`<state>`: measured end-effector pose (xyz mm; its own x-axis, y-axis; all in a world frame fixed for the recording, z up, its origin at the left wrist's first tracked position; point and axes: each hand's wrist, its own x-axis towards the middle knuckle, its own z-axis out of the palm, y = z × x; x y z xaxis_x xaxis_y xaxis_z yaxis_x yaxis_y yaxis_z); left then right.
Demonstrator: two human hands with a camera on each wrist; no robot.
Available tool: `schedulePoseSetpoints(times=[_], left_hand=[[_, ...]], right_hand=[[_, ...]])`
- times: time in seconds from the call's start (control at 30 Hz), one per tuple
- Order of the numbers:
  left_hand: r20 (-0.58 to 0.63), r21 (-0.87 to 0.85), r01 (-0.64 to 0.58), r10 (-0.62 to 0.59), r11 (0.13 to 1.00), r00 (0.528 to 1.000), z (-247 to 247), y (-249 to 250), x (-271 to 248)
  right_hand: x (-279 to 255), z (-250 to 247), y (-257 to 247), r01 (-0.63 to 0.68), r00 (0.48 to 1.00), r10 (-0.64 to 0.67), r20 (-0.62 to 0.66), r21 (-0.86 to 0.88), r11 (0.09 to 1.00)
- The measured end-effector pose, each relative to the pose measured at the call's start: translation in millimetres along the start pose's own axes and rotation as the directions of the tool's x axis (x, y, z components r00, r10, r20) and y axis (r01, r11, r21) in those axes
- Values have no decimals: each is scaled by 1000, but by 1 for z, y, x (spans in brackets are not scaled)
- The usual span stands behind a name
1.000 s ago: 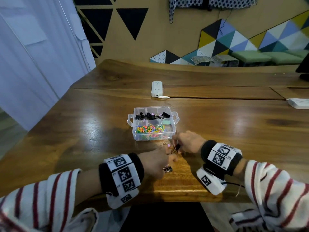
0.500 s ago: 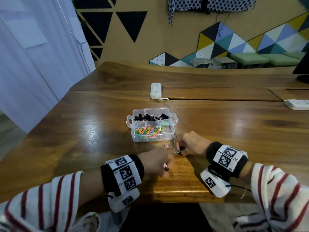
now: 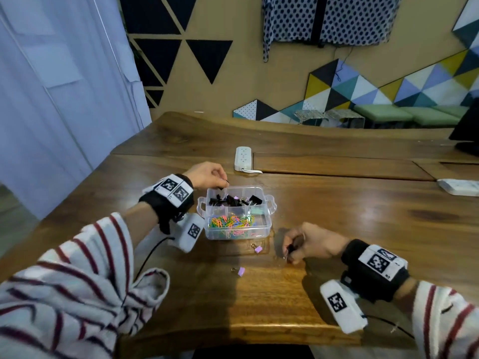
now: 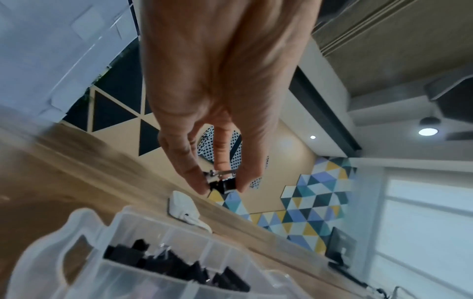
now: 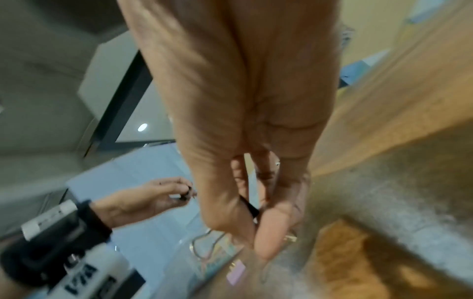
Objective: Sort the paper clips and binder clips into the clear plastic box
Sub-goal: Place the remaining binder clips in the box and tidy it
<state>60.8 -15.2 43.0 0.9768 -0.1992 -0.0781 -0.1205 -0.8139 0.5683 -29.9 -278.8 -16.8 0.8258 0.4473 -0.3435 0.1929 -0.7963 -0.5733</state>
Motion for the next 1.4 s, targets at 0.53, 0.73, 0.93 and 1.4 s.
schedulePoseSetpoints(times=[0.53, 0.73, 0.93, 1.4], left_hand=[[113, 61, 247, -252, 967, 961, 23, -55, -16], [172, -152, 230, -203, 961, 964, 33, -59, -20], [156, -222, 215, -183, 951, 971, 38, -66, -16], [312, -398, 224, -99, 889, 945, 34, -78, -9]], right_hand=[[73, -63, -48, 94, 983, 36, -178, 670, 737], [108, -47, -82, -95, 975, 105, -194, 60, 994], [50, -5, -78, 102, 916, -227, -332, -353, 930], [40, 57, -77, 70, 997, -49, 60, -412, 908]])
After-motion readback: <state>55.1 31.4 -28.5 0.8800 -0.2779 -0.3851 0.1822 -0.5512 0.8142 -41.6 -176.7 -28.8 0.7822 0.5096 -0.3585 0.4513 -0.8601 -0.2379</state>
